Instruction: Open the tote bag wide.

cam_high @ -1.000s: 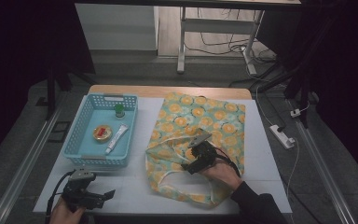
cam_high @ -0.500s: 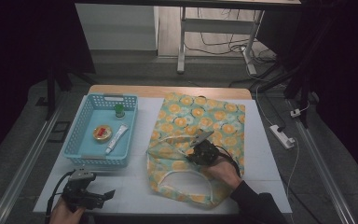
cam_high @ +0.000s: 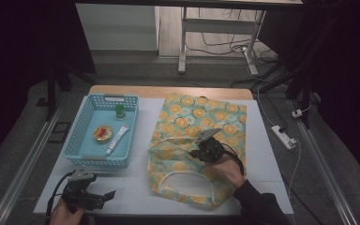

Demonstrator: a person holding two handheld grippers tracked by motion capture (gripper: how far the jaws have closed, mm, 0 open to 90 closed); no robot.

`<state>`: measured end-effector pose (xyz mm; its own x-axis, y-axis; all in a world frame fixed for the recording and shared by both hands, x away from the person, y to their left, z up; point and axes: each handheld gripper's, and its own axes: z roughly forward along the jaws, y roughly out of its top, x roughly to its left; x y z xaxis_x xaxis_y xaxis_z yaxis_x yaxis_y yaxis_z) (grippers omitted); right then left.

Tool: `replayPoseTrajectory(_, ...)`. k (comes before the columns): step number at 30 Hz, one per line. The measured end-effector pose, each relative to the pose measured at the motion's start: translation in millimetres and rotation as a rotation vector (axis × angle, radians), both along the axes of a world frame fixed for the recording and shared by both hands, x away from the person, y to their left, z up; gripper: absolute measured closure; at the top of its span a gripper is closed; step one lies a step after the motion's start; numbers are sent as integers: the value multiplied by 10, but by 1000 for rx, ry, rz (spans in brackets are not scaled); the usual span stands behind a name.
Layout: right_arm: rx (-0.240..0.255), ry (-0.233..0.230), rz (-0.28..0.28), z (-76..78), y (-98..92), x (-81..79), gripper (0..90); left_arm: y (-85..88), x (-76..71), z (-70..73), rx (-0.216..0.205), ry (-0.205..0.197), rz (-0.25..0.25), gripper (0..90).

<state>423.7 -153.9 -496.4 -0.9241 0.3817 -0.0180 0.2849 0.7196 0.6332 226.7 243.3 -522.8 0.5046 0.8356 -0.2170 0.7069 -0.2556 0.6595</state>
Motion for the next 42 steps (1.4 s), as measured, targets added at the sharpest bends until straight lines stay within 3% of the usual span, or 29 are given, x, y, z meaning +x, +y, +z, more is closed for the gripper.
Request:
replayPoseTrajectory(3,1,-21,-8,50,5,-4,900,0,2,-1,0,2,0,0)
replayPoseTrajectory(11,93,5,-60,202,-43,69,900,1,0,0,-5,2,-3,0)
replayPoseTrajectory(21,172,-20,-91,479,-95,134,900,5,1,2,-9,2,-3,0)
replayPoseTrajectory(30,178,-74,-89,650,-70,162,900,17,1,1,-21,3,3,0)
replayPoseTrajectory(42,214,-97,-85,873,-46,174,900,34,2,2,-33,7,10,0)
